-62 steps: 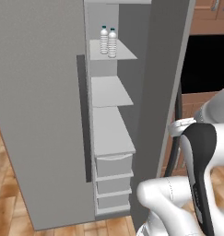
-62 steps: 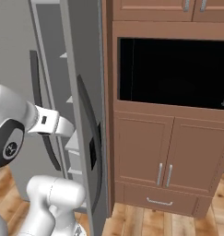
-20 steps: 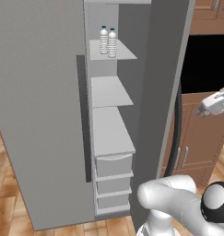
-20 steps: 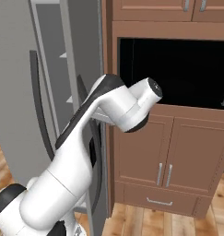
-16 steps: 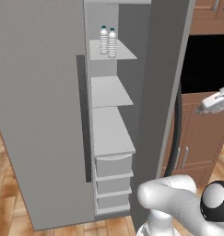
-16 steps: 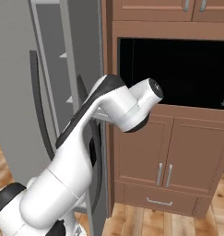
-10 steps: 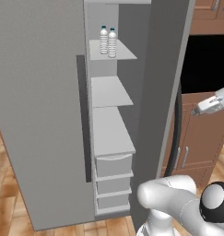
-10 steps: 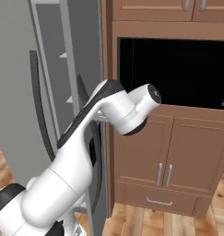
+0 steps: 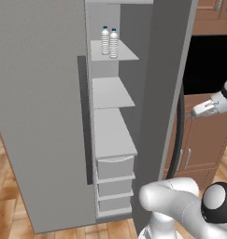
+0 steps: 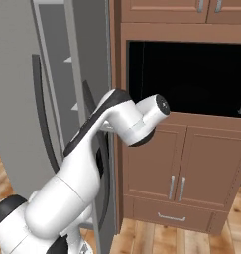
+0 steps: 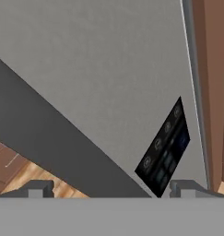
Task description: Take the bottled waters from the counter and place them in the freezer to freeze. Close the freezer door after placing the bottles.
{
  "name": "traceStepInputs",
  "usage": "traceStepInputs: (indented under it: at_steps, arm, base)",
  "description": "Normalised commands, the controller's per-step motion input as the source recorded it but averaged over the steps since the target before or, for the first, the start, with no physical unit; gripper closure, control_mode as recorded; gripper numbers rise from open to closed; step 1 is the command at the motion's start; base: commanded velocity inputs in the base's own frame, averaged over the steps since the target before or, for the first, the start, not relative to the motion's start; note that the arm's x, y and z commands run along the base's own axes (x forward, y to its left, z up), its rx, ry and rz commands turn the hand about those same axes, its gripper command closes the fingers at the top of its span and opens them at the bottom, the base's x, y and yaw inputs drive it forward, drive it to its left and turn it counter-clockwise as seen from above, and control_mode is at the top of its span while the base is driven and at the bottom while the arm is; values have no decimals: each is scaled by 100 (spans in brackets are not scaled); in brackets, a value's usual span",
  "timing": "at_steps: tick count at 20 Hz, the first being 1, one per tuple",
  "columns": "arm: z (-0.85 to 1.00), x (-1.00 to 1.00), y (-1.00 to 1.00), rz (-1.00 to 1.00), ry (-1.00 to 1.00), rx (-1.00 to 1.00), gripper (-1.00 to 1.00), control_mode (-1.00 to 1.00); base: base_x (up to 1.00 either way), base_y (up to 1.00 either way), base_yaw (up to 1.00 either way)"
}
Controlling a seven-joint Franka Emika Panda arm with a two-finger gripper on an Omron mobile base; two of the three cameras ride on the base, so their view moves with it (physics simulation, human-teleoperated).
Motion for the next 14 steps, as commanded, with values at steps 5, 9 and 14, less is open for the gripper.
traceStepInputs:
  at_steps: [5, 9, 14]
  arm:
    - [-7, 1, 39, 0, 1, 0, -100, -100]
    - [-4, 7, 43, 0, 0, 0, -100, -100]
    - [-10, 12, 42, 0, 0, 0, -100, -100]
  base:
    - [0, 0, 0]
    - [0, 0, 0]
    - [0, 0, 0]
